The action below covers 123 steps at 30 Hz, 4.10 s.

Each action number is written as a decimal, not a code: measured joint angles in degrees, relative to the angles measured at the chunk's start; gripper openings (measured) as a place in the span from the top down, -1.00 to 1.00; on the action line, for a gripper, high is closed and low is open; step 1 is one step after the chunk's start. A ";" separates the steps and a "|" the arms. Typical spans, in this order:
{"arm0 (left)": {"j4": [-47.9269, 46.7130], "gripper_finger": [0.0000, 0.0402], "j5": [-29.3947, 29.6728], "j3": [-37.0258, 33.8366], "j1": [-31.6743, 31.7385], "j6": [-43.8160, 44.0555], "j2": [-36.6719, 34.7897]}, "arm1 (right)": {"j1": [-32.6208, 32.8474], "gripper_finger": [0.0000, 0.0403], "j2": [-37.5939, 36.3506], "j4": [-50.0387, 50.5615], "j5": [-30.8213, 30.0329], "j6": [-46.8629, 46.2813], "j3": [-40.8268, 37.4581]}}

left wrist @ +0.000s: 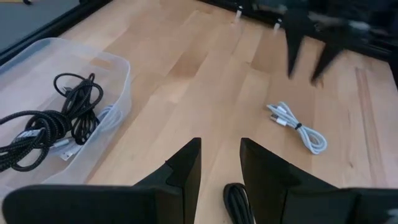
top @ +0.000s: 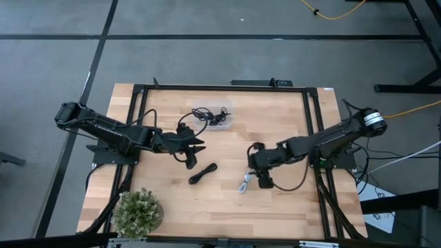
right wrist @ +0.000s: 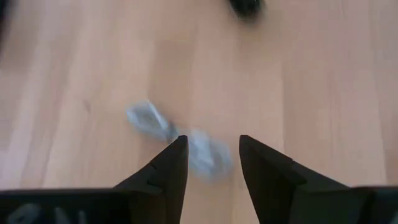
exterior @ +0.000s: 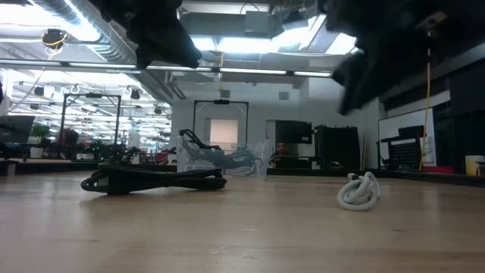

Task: Pick and place USB-C Cables
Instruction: Put the white charger cable into the transparent bin, then put the black charger cable into the transparent bin

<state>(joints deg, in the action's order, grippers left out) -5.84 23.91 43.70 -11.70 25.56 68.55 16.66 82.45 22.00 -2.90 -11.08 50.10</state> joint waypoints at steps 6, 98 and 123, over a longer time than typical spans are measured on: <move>0.35 0.47 1.60 0.00 0.00 -0.15 0.00 | 1.71 0.26 3.12 -9.98 4.53 18.32 -3.75; -1.45 0.47 3.77 -0.02 0.06 -0.70 0.00 | -44.85 0.42 24.41 -18.15 20.53 11.19 27.99; -2.07 0.47 3.86 0.01 0.04 2.39 1.12 | -39.44 0.34 13.01 43.74 15.85 2.65 26.66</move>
<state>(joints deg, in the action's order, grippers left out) -7.91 27.77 43.71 -11.66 27.95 69.68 -22.77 95.46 65.74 12.95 -8.43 76.75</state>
